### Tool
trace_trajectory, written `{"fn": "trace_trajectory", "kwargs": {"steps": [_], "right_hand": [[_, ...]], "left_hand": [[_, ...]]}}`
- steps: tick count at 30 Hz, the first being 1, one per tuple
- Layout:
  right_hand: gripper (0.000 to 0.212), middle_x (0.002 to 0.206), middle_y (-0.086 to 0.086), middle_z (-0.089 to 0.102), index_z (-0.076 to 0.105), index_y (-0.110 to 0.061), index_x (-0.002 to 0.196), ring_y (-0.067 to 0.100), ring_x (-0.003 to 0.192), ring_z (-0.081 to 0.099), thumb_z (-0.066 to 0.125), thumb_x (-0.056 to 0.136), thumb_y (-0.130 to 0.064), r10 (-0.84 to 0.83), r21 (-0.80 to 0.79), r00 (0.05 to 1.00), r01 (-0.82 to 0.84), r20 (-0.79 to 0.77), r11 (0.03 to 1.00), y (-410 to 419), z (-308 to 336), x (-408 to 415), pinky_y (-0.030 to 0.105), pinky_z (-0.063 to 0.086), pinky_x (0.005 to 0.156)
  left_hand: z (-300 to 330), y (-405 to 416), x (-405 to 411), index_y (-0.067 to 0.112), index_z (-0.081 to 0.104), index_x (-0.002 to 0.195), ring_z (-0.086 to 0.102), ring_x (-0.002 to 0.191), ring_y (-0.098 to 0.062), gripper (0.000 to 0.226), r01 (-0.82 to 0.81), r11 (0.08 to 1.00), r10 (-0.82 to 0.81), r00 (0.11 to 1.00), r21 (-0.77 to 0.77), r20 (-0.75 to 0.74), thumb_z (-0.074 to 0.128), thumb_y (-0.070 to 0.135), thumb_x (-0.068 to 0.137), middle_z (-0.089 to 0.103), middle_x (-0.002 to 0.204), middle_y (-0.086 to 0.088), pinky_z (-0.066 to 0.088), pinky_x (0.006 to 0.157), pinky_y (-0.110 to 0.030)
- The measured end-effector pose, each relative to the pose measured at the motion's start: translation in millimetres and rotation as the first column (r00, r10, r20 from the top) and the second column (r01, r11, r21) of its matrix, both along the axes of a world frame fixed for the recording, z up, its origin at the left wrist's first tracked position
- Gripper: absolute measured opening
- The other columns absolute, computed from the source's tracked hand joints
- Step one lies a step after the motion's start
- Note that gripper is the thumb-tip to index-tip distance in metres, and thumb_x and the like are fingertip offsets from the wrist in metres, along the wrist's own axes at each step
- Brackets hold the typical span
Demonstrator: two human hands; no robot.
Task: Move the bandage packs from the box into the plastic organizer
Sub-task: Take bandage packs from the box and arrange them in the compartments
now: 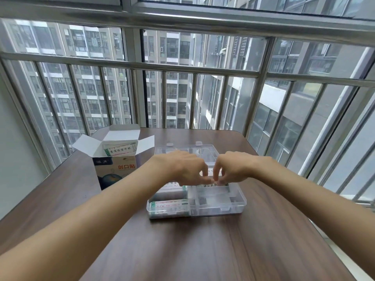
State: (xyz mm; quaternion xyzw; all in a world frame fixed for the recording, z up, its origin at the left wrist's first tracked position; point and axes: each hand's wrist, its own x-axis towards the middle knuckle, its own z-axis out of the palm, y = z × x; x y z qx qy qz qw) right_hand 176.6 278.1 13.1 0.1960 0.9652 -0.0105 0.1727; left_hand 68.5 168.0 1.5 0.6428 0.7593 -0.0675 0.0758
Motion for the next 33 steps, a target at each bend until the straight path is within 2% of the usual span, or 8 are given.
{"fn": "trace_trajectory", "kwargs": {"steps": [3, 8, 13, 18, 22, 26, 29, 33], "right_hand": [[0.015, 0.098, -0.005, 0.071, 0.07, -0.034, 0.099, 0.006, 0.067, 0.064, 0.065, 0.085, -0.036, 0.007, 0.026, 0.999, -0.006, -0.048, 1.0, 0, -5, 2, 0.02, 0.044, 0.06], [0.022, 0.106, -0.006, 0.068, 0.07, -0.033, 0.106, 0.017, 0.092, 0.064, 0.059, 0.088, -0.03, 0.006, 0.037, 1.0, -0.006, -0.012, 0.999, -3, -4, 3, 0.027, 0.048, 0.071], [0.035, 0.1, 0.0, 0.071, 0.069, -0.029, 0.109, 0.005, 0.063, 0.063, 0.05, 0.086, -0.01, -0.033, -0.008, 0.996, 0.034, 0.078, 0.999, -2, 3, -3, 0.02, 0.047, 0.06], [0.018, 0.085, -0.003, 0.073, 0.074, -0.021, 0.096, 0.01, 0.072, 0.067, 0.064, 0.081, -0.017, -0.127, 0.092, 0.979, 0.143, -0.161, 0.985, 0, 8, -2, 0.024, 0.048, 0.06], [0.019, 0.077, -0.003, 0.07, 0.074, -0.018, 0.097, 0.011, 0.071, 0.064, 0.072, 0.079, -0.024, -0.201, -0.045, 0.972, 0.197, -0.12, 0.979, -1, 8, -3, 0.027, 0.053, 0.068], [0.018, 0.06, -0.005, 0.056, 0.074, -0.023, 0.099, 0.008, 0.054, 0.045, 0.07, 0.083, -0.027, -0.206, -0.223, 0.978, 0.193, -0.036, 0.956, 2, 15, -1, 0.017, 0.037, 0.048], [0.019, 0.058, -0.006, 0.055, 0.076, -0.022, 0.098, 0.009, 0.054, 0.043, 0.073, 0.08, -0.029, -0.195, -0.223, 0.981, 0.184, -0.027, 0.957, 8, 12, 3, 0.018, 0.035, 0.048], [0.018, 0.058, -0.005, 0.058, 0.077, -0.021, 0.093, 0.008, 0.055, 0.05, 0.073, 0.079, -0.032, -0.216, -0.165, 0.974, 0.203, -0.064, 0.965, 16, -7, 4, 0.024, 0.045, 0.063]], "left_hand": [[-1, -2, 0, 0.034, 0.059, 0.119, 0.064, 0.095, -0.017, 0.06, 0.037, 0.997, -0.041, 0.997, -0.071, -0.069, 0.046, 0.076, 0.079, 0.07, 0.106, 0.007, 0.047, 0.079, -0.031], [-6, -4, 2, 0.027, 0.066, 0.113, 0.061, 0.096, -0.024, 0.048, 0.07, 0.997, -0.074, 0.989, -0.039, -0.13, 0.051, 0.064, 0.085, 0.068, 0.109, 0.0, 0.044, 0.076, -0.031], [-4, -2, 4, 0.03, 0.061, 0.119, 0.06, 0.099, -0.022, 0.039, 0.062, 0.998, -0.064, 0.995, -0.023, -0.081, 0.055, 0.053, 0.089, 0.066, 0.116, 0.004, 0.037, 0.071, -0.029], [-3, -1, 7, 0.025, 0.067, 0.109, 0.061, 0.096, -0.022, 0.035, 0.027, 0.998, -0.031, 0.997, -0.06, -0.077, 0.054, 0.051, 0.088, 0.069, 0.11, 0.004, 0.044, 0.077, -0.031], [-4, -1, 5, 0.025, 0.066, 0.107, 0.059, 0.067, -0.006, 0.033, 0.017, 0.996, -0.021, 0.999, -0.085, -0.038, 0.053, 0.049, 0.089, 0.072, 0.104, 0.005, 0.042, 0.071, -0.028], [-4, -3, 5, 0.024, 0.065, 0.105, 0.05, 0.056, 0.001, 0.031, 0.004, 0.998, -0.005, 1.0, -0.067, -0.014, 0.052, 0.049, 0.091, 0.073, 0.093, 0.003, 0.046, 0.075, -0.029], [-6, -6, 1, 0.025, 0.065, 0.102, 0.052, 0.055, 0.001, 0.03, -0.003, 0.998, 0.004, 1.0, -0.056, 0.007, 0.052, 0.05, 0.091, 0.073, 0.092, 0.003, 0.05, 0.083, -0.032], [-6, -5, -3, 0.029, 0.062, 0.114, 0.052, 0.041, 0.008, 0.033, 0.002, 0.998, 0.003, 0.996, -0.06, 0.094, 0.049, 0.051, 0.093, 0.069, 0.111, 0.011, 0.048, 0.092, -0.034]]}}
